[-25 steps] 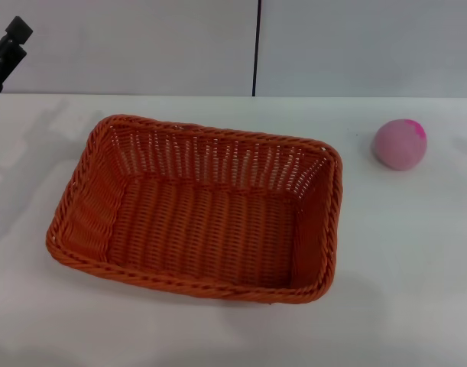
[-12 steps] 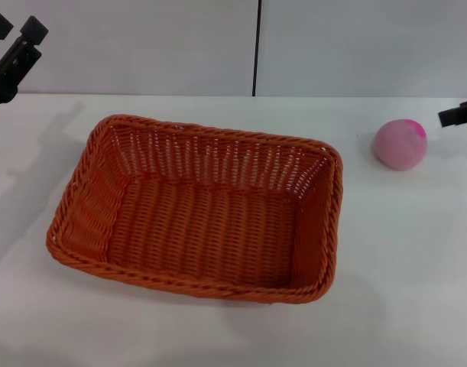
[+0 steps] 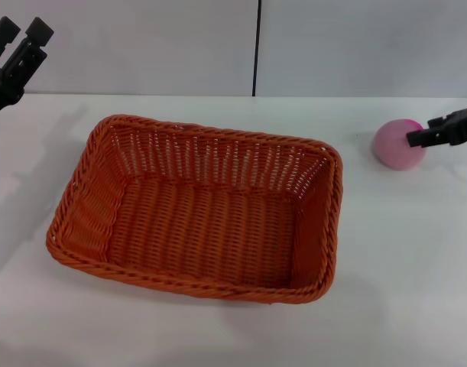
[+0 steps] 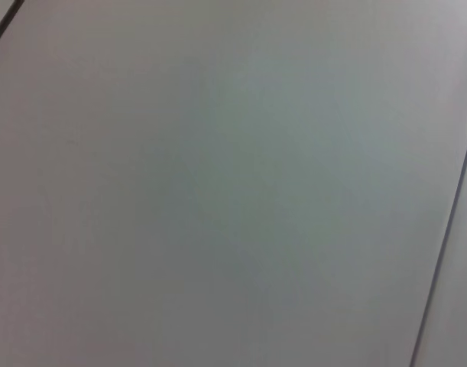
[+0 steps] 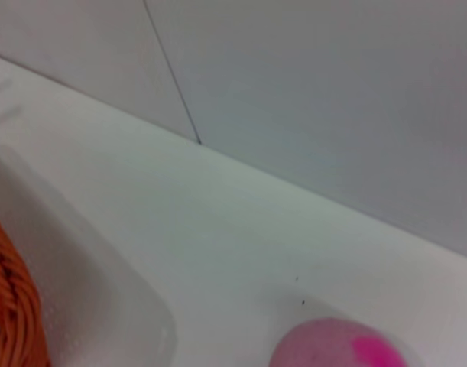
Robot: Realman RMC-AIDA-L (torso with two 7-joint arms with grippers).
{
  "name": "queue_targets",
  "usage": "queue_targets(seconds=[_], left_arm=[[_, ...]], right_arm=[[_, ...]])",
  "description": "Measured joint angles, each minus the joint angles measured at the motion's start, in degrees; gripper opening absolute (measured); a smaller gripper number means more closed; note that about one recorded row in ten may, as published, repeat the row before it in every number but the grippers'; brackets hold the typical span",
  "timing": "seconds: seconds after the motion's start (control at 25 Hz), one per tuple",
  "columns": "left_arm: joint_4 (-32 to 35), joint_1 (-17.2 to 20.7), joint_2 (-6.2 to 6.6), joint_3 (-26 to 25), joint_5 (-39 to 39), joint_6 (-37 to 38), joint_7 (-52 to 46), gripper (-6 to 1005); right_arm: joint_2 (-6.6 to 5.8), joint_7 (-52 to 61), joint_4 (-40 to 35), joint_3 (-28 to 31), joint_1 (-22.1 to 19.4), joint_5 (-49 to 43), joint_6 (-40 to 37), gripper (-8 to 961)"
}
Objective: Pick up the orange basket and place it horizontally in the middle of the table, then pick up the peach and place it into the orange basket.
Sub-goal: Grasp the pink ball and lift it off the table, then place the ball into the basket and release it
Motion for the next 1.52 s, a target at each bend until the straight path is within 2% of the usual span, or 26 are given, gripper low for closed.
queue_targets(seconds=[0.2, 0.36, 0.52, 0.72, 0.88, 1.0, 1.08, 1.12, 1.24, 1.44, 1.52], left_arm=[[-0.25, -0.24, -0.01, 0.0, -0.56, -0.2, 0.0, 766], [-1.02, -0.8, 0.03, 0.0, -1.01, -0.4, 0.17, 765], [-1.02, -0.83, 0.05, 0.0, -1.1, -0.47, 0.28, 738], [-1.02, -0.79, 0.02, 0.0, -1.18, -0.49, 0.5, 704], [-0.99, -0.51, 0.0, 0.0, -1.18, -0.23, 0.69, 673], [-0.97, -0.41, 0.0, 0.0, -1.18, -0.18, 0.7, 639], [-1.21, -0.33, -0.01, 0.0, -1.67, -0.15, 0.7, 616], [-1.21, -0.33, -0.01, 0.0, -1.67, -0.15, 0.7, 605], [-1.5, -0.21, 0.02, 0.0, -2.07, -0.08, 0.7, 594], [-1.55, 0.3, 0.05, 0.0, -2.46, 0.25, 0.73, 594], [-1.56, 0.34, 0.05, 0.0, -2.46, 0.27, 0.74, 594]], right_arm=[[0.08, -0.76, 2.19, -0.28, 0.6, 0.01, 1.76, 412], [0.78, -1.18, 3.01, -0.77, 0.9, -0.04, 3.96, 408], [0.95, -1.2, 3.03, -1.12, 0.84, -0.03, 4.14, 404], [1.34, -1.23, 2.65, -1.23, 0.6, 0.06, 4.12, 204], [1.5, -1.28, 1.89, -1.01, 0.19, 0.23, 3.67, 148], [2.12, -1.12, -2.25, -0.62, -1.18, 0.81, 1.89, 115], [3.47, -0.86, -8.9, -0.55, -3.41, 2.19, -0.17, 106], [3.47, -0.86, -8.9, -0.55, -3.41, 2.19, -0.17, 101], [4.56, -0.76, -16.71, -0.52, -5.79, 6.25, -3.12, 86], [5.23, -1.17, -25.06, -1.12, -8.2, 15.83, -7.22, 38], [5.23, -1.39, -26.02, -1.45, -8.42, 17.91, -8.0, 32]])
